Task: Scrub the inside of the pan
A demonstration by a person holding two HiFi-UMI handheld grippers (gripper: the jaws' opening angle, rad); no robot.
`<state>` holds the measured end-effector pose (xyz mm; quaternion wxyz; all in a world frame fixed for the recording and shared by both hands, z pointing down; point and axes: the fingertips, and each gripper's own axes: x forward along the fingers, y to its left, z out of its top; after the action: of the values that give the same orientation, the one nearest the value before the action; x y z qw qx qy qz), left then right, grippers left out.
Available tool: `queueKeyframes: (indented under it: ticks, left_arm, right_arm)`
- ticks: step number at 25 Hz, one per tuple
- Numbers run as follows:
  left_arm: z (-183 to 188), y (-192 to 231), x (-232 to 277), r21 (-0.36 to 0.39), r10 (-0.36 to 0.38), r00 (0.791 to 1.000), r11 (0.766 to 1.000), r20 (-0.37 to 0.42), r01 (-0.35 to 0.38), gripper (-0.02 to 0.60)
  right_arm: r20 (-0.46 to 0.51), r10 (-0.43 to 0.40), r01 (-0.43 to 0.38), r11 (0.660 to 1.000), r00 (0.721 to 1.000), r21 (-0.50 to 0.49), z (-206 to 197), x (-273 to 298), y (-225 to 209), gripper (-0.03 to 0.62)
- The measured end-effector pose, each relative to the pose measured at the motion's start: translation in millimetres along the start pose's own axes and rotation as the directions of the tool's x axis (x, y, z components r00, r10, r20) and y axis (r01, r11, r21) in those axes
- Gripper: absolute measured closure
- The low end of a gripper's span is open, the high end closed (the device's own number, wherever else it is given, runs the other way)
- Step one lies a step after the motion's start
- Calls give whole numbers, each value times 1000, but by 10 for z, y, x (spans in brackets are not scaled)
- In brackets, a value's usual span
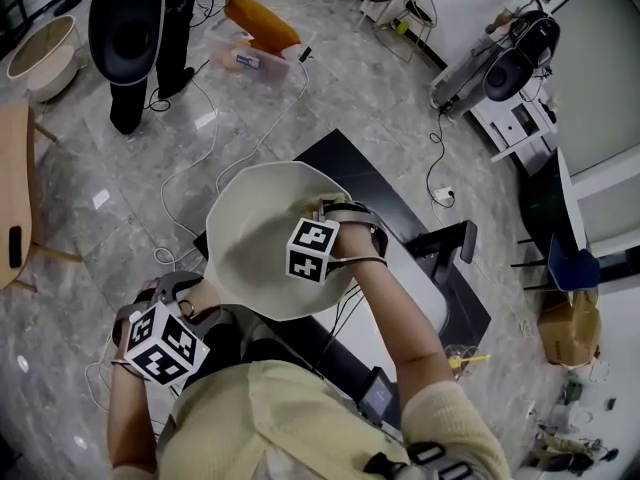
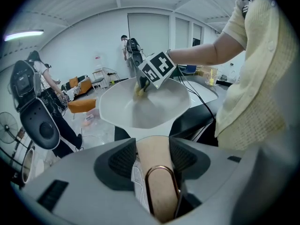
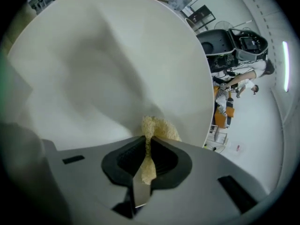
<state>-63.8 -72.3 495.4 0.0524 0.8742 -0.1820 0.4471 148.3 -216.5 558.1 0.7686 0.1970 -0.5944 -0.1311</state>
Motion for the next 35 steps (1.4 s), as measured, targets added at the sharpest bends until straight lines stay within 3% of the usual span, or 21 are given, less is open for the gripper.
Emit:
queueKeyframes:
  ticks: [5,10,16,21,25,28,31,35]
  left_arm:
    - [1,5,3,-4,-5,1000,1000,4,5,351]
    - [-9,4,-11,-3,-6,1000,1000,7,6,351]
    - [-8,6,-7,-4,-8,1000,1000,12,8,351]
    - [-8,1,-12,-4,-11,1000,1000,13,11,351]
    - [-5,1,-13,-4,-14,1000,1000,13,15,351]
    - [-5,16,-4,-2,-13,1000,1000,13,13,351]
    - [-11,20,-5,0,-12,1000,1000,14,12,351]
    - [-6,16,-8,2,-6,1000,1000,13,6,351]
  right_arm:
    - [53,-115,114,993,992,22,117,39,-200,551]
    - [132,-222,218,975,966,44,325,15,-379,551]
    - [247,-281,265,959,927,96,631,-61,-517,551]
    - [365,-277,206,953,889,222,866,-171,-529,551]
    - [479,-253,68,926,841,371,954,-360,-518,551]
    - [517,-243,-2,904,820,428,956,-454,-505,551]
    - [507,-243,-7,897,827,441,918,-480,-471,551]
    - [442,-209,-27,882,872,470,785,-383,-385,551]
